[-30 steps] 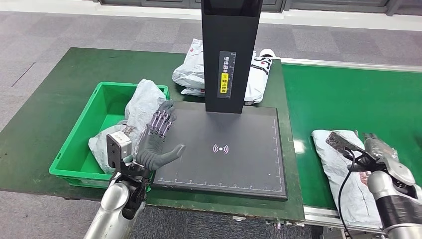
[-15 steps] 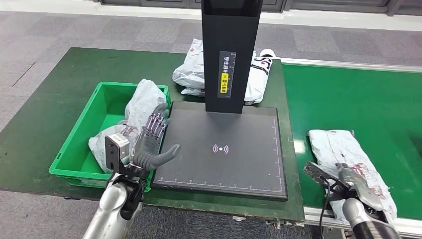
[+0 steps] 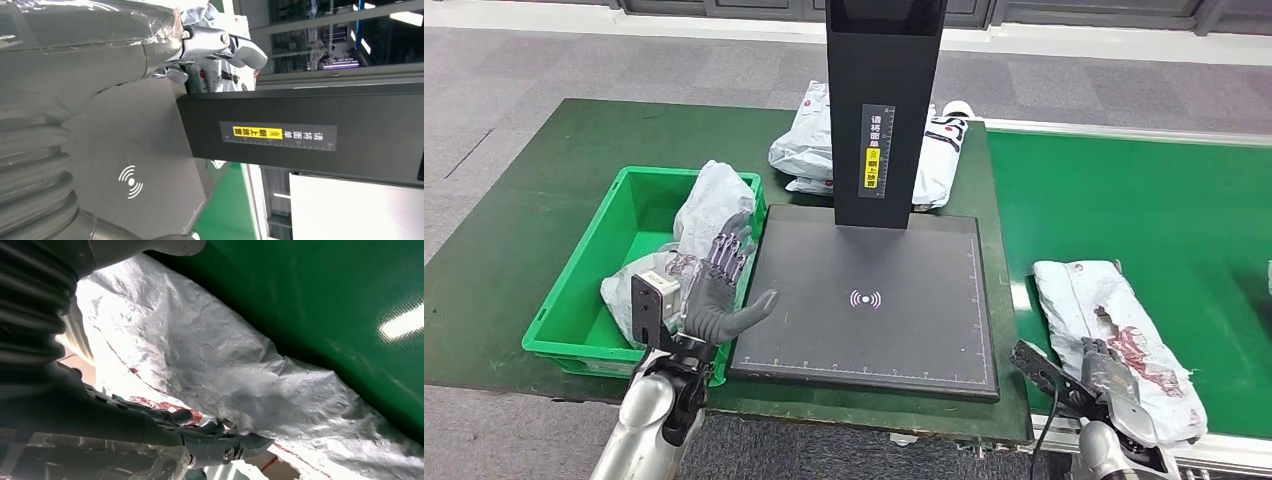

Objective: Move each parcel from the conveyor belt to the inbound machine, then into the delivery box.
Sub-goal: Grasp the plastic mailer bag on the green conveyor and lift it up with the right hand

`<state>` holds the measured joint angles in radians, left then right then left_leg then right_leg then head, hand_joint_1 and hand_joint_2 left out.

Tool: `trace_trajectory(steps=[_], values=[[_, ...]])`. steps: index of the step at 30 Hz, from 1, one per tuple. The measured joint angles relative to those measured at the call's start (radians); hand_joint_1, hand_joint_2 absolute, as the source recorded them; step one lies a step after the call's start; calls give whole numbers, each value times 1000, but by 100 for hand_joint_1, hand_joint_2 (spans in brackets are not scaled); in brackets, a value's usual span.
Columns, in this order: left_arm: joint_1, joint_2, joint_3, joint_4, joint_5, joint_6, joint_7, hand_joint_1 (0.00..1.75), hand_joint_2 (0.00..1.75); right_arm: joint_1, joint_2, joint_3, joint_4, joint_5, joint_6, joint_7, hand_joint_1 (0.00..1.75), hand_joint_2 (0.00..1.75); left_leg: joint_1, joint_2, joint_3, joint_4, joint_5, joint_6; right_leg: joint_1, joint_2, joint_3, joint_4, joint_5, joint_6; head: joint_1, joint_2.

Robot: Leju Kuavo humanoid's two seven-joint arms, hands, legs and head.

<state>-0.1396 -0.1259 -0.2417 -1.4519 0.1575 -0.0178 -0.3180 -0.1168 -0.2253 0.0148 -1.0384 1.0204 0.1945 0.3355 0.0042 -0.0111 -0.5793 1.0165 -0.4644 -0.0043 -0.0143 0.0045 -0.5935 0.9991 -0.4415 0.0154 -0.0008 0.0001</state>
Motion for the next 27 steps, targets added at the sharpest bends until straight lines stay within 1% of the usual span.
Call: trace_trajectory(steps=[5, 9, 15, 21, 23, 25, 27], values=[[7, 0, 3, -2, -1, 5, 0, 0, 175, 2, 19, -20, -10, 23, 14, 1, 38, 175, 0, 1, 1, 0, 0, 0, 0, 0, 1, 0, 0, 0, 0, 0], [12, 0, 6, -6, -1, 5, 0, 0, 175, 7, 27, -27, -12, 25, 14, 0, 175, 175, 0, 2, 1, 0, 0, 0, 0, 0, 1, -1, 0, 0, 0, 0], [24, 0, 18, -20, -1, 17, 0, 0, 175, 9, 36, -33, -13, 39, 10, -16, 175, 175, -1, 1, 1, 0, 1, 1, -1, 0, 2, -1, 1, 0, 0, 0], [38, -2, 25, -39, -5, 26, 1, 0, 175, -2, 55, -41, -11, 54, 8, -20, 175, 175, 0, 1, 0, 0, 0, 0, 0, 0, 1, 0, 0, -1, 0, 0], [40, -4, 26, -41, -6, 28, 1, 0, 175, -12, 62, -49, -4, 50, 0, -36, 175, 175, 0, 1, 0, 0, 0, 0, 0, 0, 0, 0, 0, -1, 0, 0], [43, -6, 28, -43, -8, 29, 1, 0, 175, -25, 72, -65, 7, -5, -2, -91, 175, 175, 0, 1, -1, 0, 0, 0, 0, 0, 0, 0, 0, -1, 0, 0], [47, -8, 33, -47, -10, 30, 1, 0, 175, -39, 84, -92, 12, -128, 24, -191, 175, 175, 0, 1, -1, 0, 0, 0, 0, 0, -1, 0, 0, -1, 0, 0]])
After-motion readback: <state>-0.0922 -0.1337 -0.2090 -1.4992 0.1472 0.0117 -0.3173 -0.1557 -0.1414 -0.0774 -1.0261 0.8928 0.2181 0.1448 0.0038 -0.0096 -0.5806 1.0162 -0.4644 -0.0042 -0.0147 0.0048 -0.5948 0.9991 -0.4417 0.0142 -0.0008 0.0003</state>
